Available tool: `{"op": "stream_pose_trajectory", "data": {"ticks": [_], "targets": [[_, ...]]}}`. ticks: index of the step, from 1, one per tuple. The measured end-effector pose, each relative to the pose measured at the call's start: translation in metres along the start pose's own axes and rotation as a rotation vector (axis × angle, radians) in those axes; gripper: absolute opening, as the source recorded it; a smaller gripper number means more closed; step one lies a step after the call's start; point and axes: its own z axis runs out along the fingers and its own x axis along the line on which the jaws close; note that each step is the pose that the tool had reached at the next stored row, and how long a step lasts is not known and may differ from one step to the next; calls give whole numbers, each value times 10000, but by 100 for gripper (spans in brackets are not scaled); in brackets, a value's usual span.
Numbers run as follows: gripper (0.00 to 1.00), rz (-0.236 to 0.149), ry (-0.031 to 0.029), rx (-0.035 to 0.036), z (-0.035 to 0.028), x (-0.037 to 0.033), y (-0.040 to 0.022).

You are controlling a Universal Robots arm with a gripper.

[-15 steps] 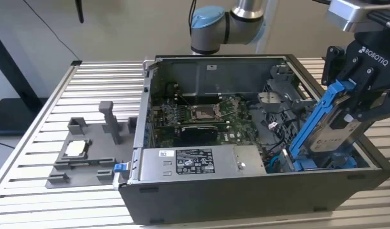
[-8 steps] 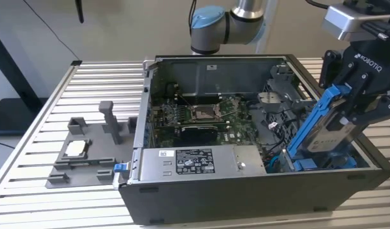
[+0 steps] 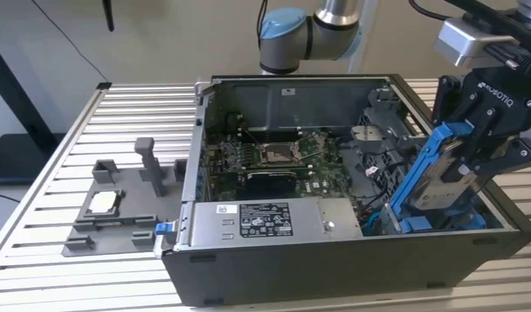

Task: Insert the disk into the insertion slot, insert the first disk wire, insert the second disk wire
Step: 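Insert the disk into the insertion slot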

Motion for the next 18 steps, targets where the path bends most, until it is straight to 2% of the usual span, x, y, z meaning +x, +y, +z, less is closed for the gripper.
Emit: {"op": "stream_pose_trajectory", "data": {"ticks": [4,7,9,11,14,17,18], "targets": [[33,38,16,0,61,1,-2],[33,38,31,-14,57,-3,-7],[33,35,5,-76,48,-1,-8],[33,35,-56,-148,40,10,-8],[33,41,-132,-323,23,20,-9],[33,42,-181,-394,10,24,-24],[33,44,-201,-443,14,28,-33]]}}
